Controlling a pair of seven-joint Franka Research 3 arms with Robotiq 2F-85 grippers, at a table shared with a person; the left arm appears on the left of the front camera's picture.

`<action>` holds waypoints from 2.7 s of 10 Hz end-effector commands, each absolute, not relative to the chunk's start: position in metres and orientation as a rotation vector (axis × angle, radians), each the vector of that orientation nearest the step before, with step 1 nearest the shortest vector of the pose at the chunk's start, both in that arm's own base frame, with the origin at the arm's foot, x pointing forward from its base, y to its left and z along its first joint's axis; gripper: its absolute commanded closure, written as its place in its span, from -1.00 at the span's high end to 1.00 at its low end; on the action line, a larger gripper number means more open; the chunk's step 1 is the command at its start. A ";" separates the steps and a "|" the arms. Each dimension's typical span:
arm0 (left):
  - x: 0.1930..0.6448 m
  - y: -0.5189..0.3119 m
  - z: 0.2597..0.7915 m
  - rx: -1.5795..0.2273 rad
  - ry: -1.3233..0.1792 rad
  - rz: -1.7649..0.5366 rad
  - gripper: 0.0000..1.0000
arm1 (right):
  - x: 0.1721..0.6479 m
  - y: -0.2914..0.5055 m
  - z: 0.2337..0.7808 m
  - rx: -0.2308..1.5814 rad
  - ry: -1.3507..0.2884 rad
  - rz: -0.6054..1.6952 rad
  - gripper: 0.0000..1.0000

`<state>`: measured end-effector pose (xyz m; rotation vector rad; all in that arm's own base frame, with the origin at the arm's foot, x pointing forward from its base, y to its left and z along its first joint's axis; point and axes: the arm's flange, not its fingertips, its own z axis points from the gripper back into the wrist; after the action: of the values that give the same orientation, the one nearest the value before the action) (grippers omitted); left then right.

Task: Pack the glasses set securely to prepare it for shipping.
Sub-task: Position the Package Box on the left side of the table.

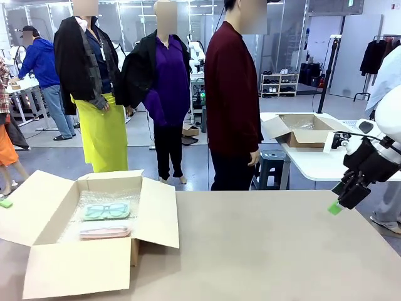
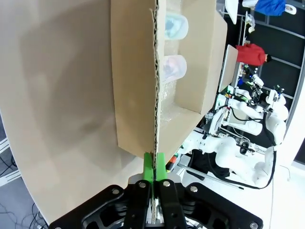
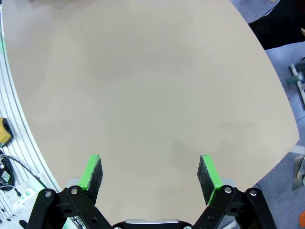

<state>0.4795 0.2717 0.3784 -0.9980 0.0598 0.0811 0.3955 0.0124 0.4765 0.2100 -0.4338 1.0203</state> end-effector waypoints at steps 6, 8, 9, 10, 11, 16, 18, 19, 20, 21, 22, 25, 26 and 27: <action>0.481 0.276 0.381 -0.995 0.073 0.075 -1.00 | 0.396 0.013 0.477 0.198 -0.434 1.038 1.00; 0.481 0.276 0.381 -0.995 0.073 0.075 -1.00 | 0.396 0.013 0.477 0.198 -0.434 1.038 1.00; 0.481 0.276 0.381 -0.995 0.073 0.075 -1.00 | 0.396 0.013 0.477 0.198 -0.434 1.038 1.00; 0.481 0.276 0.381 -0.995 0.073 0.075 -1.00 | 0.396 0.013 0.477 0.198 -0.434 1.038 1.00; 0.481 0.276 0.381 -0.995 0.073 0.075 -1.00 | 0.396 0.013 0.477 0.198 -0.434 1.038 1.00; 0.474 0.281 0.398 -0.898 0.021 0.077 -0.21 | 0.396 0.013 0.477 0.198 -0.434 1.038 1.00; 0.444 0.280 0.438 -0.726 -0.128 0.021 -0.13 | 0.396 0.013 0.477 0.198 -0.434 1.038 1.00; 0.429 0.279 0.460 -0.628 -0.241 -0.022 1.00 | 0.396 0.013 0.477 0.198 -0.434 1.038 1.00; 0.415 0.275 0.480 -0.530 -0.359 -0.071 0.60 | 0.396 0.013 0.477 0.198 -0.434 1.038 1.00; 0.396 0.261 0.501 -0.496 -0.418 -0.182 1.00 | 0.396 0.013 0.477 0.198 -0.434 1.038 1.00; 0.377 0.242 0.514 -0.447 -0.473 -0.292 1.00 | 0.396 0.013 0.477 0.198 -0.434 1.038 1.00; 0.314 0.174 0.519 -0.333 -0.614 -0.593 1.00 | 0.396 0.013 0.477 0.198 -0.434 1.038 1.00; 0.294 0.159 0.517 -0.323 -0.630 -0.721 1.00 | 0.396 0.013 0.477 0.198 -0.434 1.038 1.00; 0.283 0.145 0.516 -0.261 -0.661 -0.817 1.00 | 0.396 0.013 0.477 0.198 -0.434 1.038 1.00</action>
<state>0.3001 0.1494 0.5215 -0.3218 -0.5915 -0.7461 0.3957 0.0124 0.4769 0.2095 -0.4343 1.0207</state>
